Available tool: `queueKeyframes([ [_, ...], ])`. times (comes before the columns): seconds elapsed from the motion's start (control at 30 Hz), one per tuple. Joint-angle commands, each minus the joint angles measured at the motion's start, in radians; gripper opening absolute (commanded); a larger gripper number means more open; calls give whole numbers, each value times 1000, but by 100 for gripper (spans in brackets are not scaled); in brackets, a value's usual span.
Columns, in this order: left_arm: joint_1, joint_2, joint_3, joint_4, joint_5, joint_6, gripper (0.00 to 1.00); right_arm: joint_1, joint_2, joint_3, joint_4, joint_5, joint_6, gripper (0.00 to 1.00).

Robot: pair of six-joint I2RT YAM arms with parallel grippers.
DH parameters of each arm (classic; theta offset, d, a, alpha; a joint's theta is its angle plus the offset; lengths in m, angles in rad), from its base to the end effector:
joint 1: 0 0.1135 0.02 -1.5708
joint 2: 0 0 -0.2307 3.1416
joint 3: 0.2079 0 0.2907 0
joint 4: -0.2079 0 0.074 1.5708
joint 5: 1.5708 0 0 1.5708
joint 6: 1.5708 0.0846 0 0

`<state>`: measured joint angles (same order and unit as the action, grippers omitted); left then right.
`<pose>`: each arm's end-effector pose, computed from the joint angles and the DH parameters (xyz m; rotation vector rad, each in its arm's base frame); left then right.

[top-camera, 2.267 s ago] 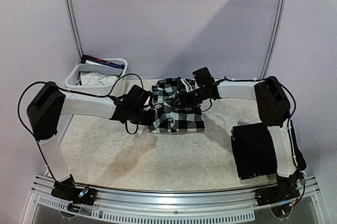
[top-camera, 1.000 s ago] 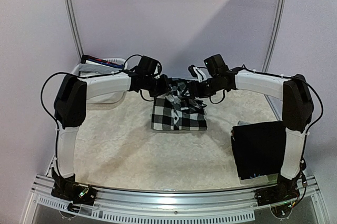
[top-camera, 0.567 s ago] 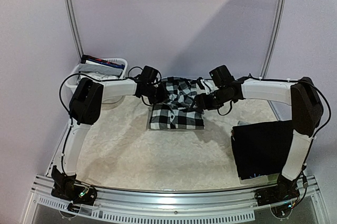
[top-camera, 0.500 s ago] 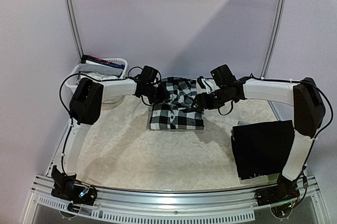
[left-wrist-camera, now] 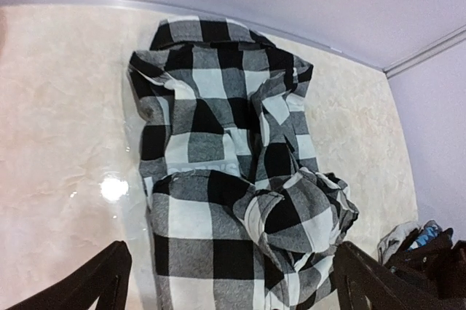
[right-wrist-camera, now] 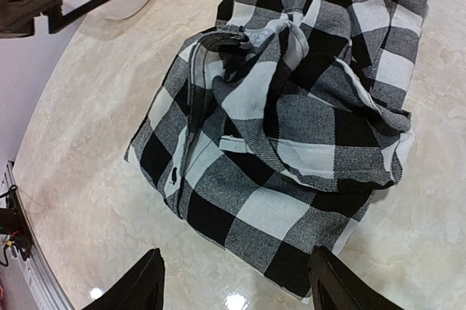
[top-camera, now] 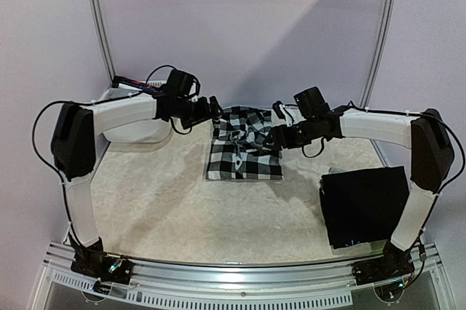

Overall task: Fold and stack the mixed laundry pile
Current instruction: Adjust the 2/3-rectangle-folded shirt at the center of the board.

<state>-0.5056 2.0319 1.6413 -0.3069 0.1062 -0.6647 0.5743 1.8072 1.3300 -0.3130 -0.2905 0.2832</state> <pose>0.4591 -0.2644 0.1657 -0.1298 2.3692 -0.7165 0.3759 0.2721 0.1503 -0.5002 2.3980 0.7435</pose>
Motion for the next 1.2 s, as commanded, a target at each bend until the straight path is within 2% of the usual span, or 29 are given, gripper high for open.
queueKeyframes([
  [0.0,-13,-122,-138,-13,-139,109,98,-5,-38,-16,40,-80,5,67],
  [0.23,-74,-277,-335,31,-191,168,89,15,-9,13,96,-184,14,52],
  [0.5,-149,-398,-484,70,-186,185,76,51,168,190,77,-341,-12,34],
  [0.6,-170,-413,-518,82,-175,185,72,53,272,296,19,-407,-55,32],
  [0.83,-219,-417,-558,99,-163,191,67,48,505,554,-179,-428,-185,31],
  [1.17,-255,-399,-566,101,-175,198,64,-35,744,752,-229,-520,-177,31],
])
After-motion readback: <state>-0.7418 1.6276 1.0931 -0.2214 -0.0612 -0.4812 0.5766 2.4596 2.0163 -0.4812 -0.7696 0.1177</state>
